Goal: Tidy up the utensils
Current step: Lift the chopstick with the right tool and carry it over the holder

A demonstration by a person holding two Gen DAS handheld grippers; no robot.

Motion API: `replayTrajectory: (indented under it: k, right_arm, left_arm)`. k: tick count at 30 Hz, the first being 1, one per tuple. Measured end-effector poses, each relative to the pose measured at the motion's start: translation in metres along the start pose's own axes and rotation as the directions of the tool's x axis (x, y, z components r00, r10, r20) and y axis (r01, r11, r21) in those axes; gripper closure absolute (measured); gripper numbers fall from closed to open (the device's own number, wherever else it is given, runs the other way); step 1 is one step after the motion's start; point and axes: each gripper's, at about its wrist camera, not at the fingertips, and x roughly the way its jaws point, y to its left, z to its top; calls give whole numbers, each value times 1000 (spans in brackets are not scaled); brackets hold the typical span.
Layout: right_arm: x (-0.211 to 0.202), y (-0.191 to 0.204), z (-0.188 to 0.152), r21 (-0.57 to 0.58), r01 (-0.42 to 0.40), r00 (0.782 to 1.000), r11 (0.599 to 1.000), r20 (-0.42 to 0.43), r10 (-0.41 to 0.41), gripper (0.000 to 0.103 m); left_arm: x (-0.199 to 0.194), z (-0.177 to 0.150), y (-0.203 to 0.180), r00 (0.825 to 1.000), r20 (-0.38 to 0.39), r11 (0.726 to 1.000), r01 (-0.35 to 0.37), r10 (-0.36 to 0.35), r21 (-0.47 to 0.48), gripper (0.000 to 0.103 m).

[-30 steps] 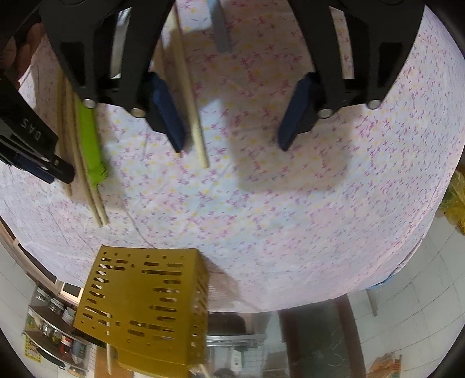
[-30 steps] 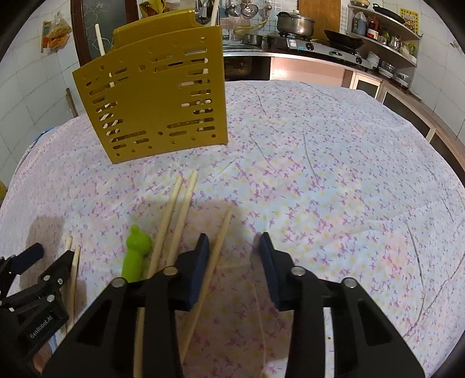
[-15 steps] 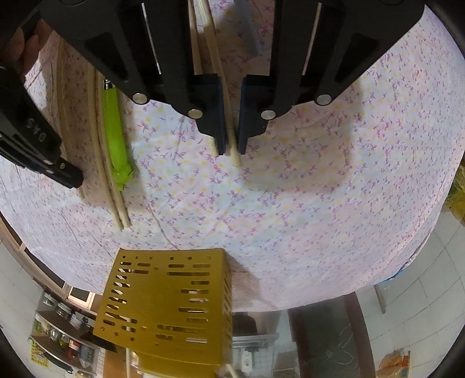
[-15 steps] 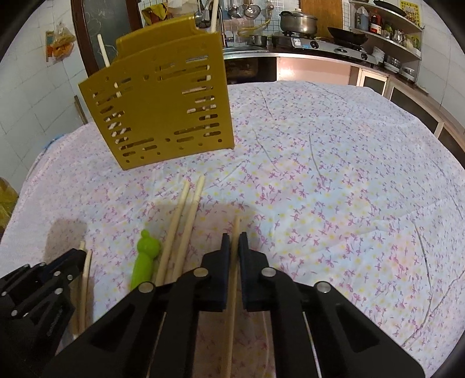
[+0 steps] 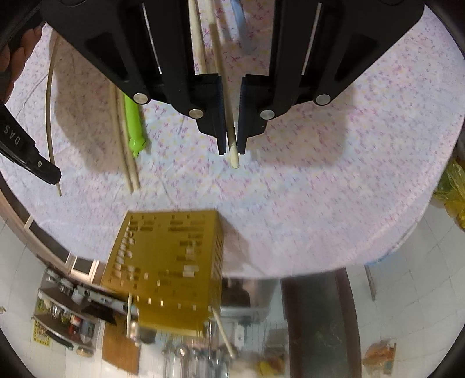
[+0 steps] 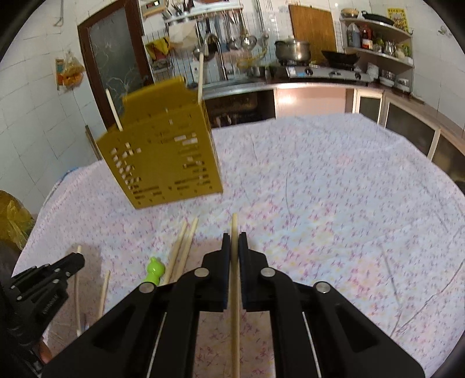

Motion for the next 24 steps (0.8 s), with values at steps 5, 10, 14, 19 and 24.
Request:
replayTrajectory:
  k: [5,10,14,19,24]
  right_arm:
    - [-17,2,8,-19,-27,997,999,76,28,97]
    - [-32,5,14,-35,-51,987,998,152,56,97]
    - [-41,8,20,-71,-50,976,996,210,64,97]
    - [-52,1,27,-64,-79,957,995,275,93,97]
    - [-60,0,40,-71,-97,935,993,336,115,97]
  left_arm:
    - [-23,9,6,997,75,1000,7,-5,-16,97]
    - [-45,14,5,988,152,1000,5,-4,-9,97]
    - [-60,19,7,978,206,1000,20,-18,-8,98]
    - [-72,25,6,966,256,999,35,-31,-9,98]
    - [-85,38,8,949,314,998,52,-44,-18,99]
